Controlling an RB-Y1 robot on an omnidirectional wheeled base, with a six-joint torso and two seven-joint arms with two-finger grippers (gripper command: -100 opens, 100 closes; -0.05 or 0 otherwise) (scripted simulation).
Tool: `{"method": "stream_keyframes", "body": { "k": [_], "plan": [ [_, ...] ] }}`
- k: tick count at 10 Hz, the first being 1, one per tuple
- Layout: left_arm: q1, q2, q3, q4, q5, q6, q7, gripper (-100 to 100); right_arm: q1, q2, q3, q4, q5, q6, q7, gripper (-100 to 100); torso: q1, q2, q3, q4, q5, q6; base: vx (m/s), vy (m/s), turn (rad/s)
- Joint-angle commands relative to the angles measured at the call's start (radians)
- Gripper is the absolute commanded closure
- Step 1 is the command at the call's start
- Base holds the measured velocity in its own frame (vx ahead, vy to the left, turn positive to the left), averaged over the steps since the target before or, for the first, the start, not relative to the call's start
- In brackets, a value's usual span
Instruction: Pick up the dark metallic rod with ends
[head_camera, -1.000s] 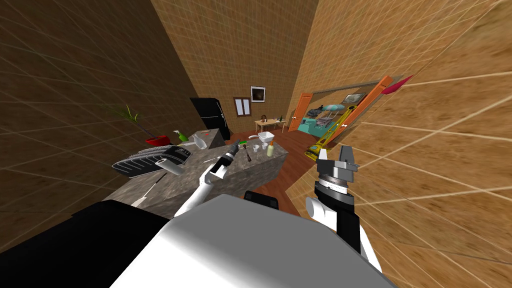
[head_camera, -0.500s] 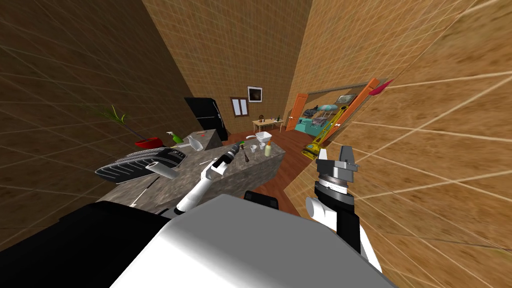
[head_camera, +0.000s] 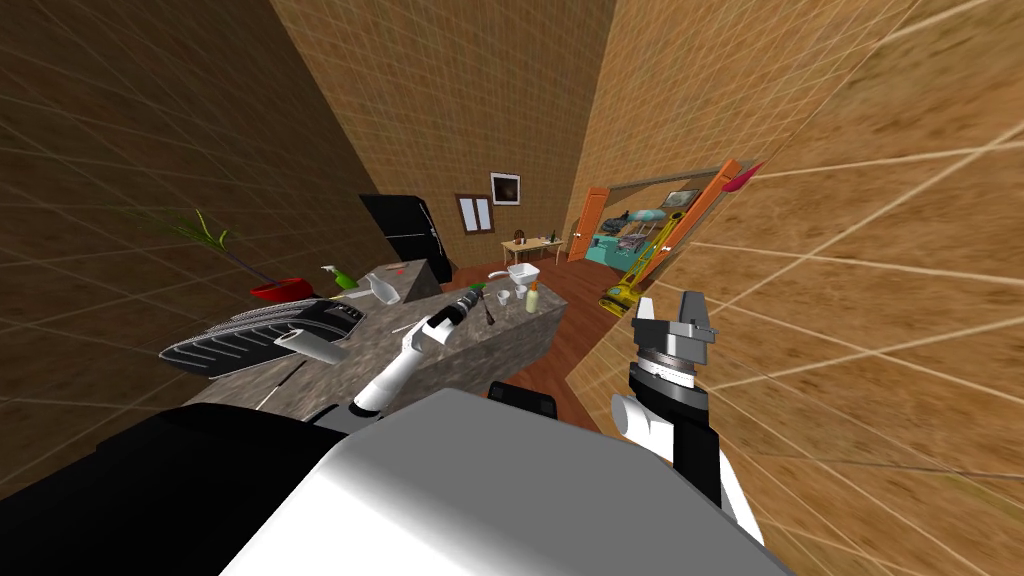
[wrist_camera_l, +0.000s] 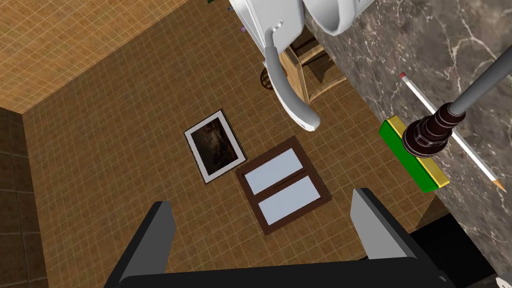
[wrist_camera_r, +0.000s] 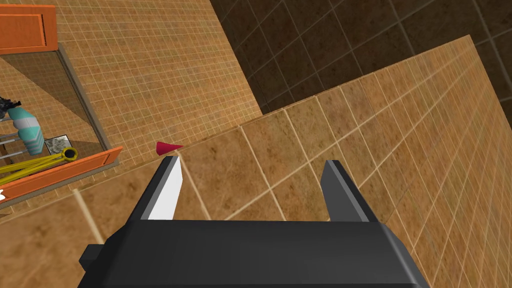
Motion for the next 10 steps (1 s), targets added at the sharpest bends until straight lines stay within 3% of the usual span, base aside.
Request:
{"method": "stream_keyframes", "body": {
  "k": [1,2,4,5,7,10],
  "plan": [
    [-0.011,0.016,-0.007,0.030,0.015,0.046,-0.013,-100,0.000,0.000,0.000,0.000,0.000,0.000,0.000,0,0.000,0.000,0.000,0.000,0.000,0.000,0.011,-0.016,-0.047],
    [-0.041,0.047,-0.014,0.067,0.044,0.073,-0.035,-100,0.000,0.000,0.000,0.000,0.000,0.000,0.000,0,0.000,0.000,0.000,0.000,0.000,-0.001,0.008,-0.012,-0.073],
    [-0.041,0.047,-0.014,0.067,0.044,0.115,-0.035,-100,0.000,0.000,0.000,0.000,0.000,0.000,0.000,0,0.001,0.000,0.000,0.000,0.000,-0.001,0.006,-0.007,-0.027],
    [-0.070,0.076,-0.022,0.106,0.073,0.149,-0.059,-100,0.000,0.000,0.000,0.000,0.000,0.000,0.000,0,0.001,0.001,0.000,0.000,0.000,-0.001,0.012,-0.016,-0.089],
    [-0.070,0.076,-0.022,0.106,0.073,0.183,-0.059,-100,0.000,0.000,0.000,0.000,0.000,0.000,0.000,0,0.000,0.000,0.000,0.000,0.000,0.000,0.004,-0.006,-0.028],
    [-0.129,0.130,-0.038,0.186,0.129,0.275,-0.109,-100,0.000,0.000,0.000,0.000,0.000,0.000,0.000,0,0.001,0.001,0.000,0.000,0.000,-0.001,0.009,-0.010,-0.074]
  ]
}}
